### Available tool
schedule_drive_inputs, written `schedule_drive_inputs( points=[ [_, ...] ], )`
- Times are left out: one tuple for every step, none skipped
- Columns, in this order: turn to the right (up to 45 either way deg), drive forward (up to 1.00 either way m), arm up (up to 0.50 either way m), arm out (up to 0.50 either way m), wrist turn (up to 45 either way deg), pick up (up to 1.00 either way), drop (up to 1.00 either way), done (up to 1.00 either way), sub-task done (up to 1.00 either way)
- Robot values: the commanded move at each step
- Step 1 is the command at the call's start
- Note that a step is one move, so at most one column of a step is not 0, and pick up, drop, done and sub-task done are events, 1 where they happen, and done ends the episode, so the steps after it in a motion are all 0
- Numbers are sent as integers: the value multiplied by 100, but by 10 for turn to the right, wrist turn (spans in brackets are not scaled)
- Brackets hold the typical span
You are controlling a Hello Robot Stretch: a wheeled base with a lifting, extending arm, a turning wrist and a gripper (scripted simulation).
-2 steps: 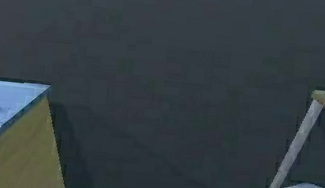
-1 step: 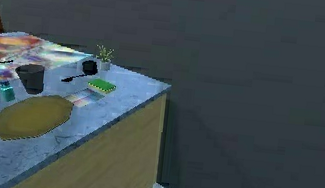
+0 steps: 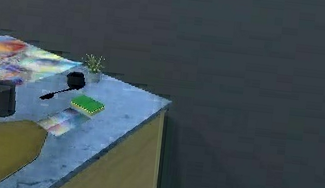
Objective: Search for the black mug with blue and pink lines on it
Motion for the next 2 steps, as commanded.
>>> schedule_drive_inputs(
  points=[
    [-210,0,0,0,0,0,0,0,0],
    [0,0,0,0,0,0,0,100,0]
  ],
)
